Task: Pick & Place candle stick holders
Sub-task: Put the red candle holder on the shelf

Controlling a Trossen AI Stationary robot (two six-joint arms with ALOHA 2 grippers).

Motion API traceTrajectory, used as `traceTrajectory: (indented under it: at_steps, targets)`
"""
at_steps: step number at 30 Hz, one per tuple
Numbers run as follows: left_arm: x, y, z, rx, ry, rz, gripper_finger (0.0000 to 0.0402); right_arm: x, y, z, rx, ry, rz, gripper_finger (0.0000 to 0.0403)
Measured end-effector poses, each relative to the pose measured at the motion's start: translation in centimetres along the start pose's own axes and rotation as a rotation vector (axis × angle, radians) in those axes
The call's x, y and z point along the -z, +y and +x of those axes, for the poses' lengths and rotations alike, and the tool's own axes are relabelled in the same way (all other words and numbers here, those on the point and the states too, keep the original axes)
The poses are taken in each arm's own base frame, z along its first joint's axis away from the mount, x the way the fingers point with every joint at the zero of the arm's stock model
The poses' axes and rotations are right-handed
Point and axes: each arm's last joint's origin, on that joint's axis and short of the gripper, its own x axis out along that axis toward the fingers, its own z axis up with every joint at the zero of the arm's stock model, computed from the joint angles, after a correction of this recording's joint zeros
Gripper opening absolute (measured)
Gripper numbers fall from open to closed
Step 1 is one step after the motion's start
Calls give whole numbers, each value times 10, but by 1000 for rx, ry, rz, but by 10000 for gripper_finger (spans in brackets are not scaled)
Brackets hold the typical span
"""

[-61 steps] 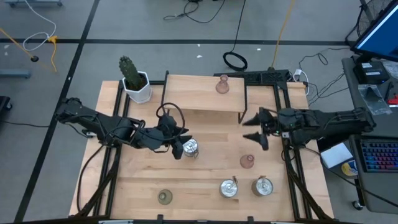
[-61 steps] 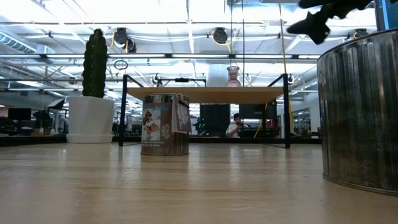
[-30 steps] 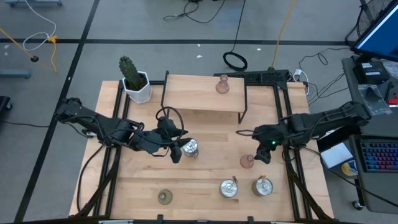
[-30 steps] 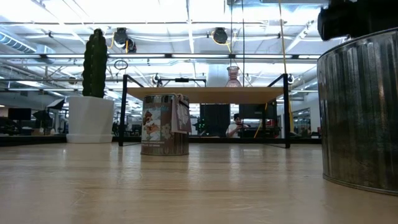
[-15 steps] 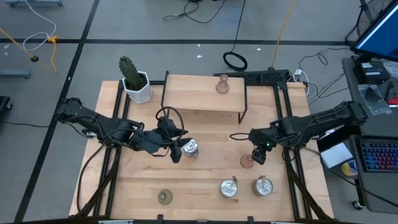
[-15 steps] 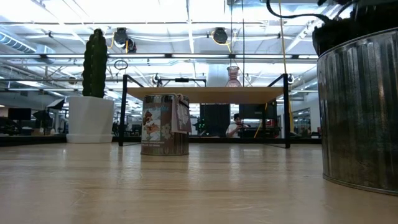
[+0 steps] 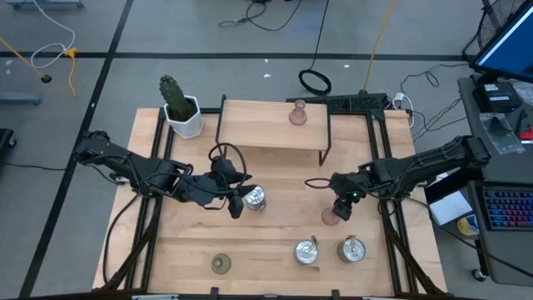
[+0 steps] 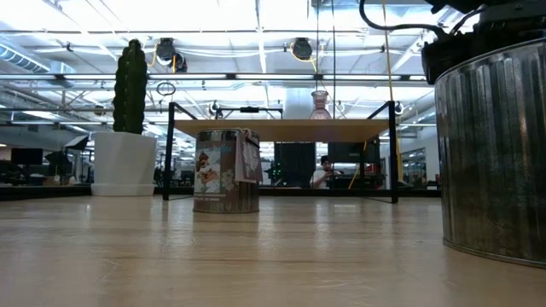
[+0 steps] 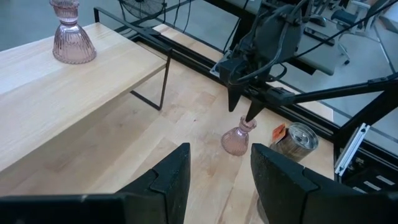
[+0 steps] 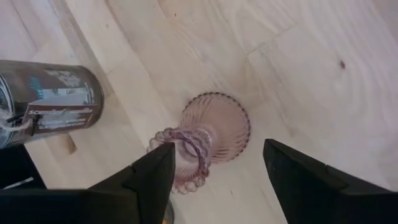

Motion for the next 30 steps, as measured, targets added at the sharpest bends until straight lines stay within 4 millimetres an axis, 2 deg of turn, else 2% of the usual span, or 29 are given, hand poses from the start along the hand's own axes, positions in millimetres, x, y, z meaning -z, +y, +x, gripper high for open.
traceTrajectory:
  at_steps: [17,25,30]
  targets:
    - [1,-2,-1,9,4,7,168,2,-2,1,17,17,-4,194]
    - [3,-4,-3,17,6,10,168,9,-12,20,-7,39,29,193]
    - [3,-4,-3,17,6,10,168,10,-13,24,-17,31,32,177]
